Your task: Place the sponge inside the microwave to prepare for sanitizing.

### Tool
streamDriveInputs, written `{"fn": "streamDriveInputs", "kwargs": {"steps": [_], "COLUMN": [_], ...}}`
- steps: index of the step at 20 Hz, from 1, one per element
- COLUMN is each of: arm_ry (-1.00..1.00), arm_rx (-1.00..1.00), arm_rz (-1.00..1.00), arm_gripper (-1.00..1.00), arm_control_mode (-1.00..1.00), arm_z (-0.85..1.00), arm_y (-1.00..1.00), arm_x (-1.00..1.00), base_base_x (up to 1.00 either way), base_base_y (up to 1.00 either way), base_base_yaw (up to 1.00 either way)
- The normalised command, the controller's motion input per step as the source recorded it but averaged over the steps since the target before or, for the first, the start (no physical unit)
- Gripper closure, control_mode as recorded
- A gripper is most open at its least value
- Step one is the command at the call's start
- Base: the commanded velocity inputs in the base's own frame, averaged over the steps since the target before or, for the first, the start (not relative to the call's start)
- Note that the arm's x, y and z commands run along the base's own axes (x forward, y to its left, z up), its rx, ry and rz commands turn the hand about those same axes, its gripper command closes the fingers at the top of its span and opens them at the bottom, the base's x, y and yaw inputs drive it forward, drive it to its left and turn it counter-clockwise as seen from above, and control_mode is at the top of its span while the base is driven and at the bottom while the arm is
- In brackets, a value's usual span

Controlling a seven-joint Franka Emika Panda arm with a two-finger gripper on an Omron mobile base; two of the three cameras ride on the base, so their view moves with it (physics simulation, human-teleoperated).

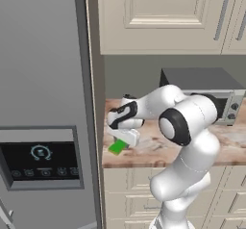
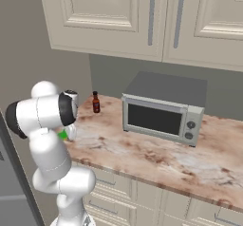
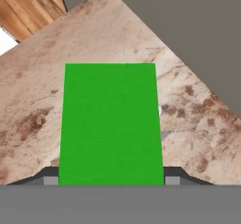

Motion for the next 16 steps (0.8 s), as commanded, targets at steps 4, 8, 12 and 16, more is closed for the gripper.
{"fn": "streamDriveInputs", "kwargs": {"steps": [4, 8, 12, 16], "arm_ry": [0.0, 0.0, 0.05, 0.16], "arm_rx": [0.0, 0.0, 0.0, 0.0], "arm_rz": [-0.3, -0.36, -0.45, -0.5], "arm_gripper": [1.0, 1.0, 1.0, 1.0], "arm_control_mode": [-1.0, -1.0, -1.0, -1.0], "arm_z": [0.37, 0.36, 0.4, 0.13], "arm_y": [-0.25, -0.33, -0.19, -0.08], "arm_x": [-0.04, -0.33, -0.47, -0.58], "base_base_x": [0.0, 0.0, 0.0, 0.0], "base_base_y": [0.0, 0.0, 0.0, 0.0], "base_base_yaw": [0.0, 0.0, 0.0, 0.0]}}
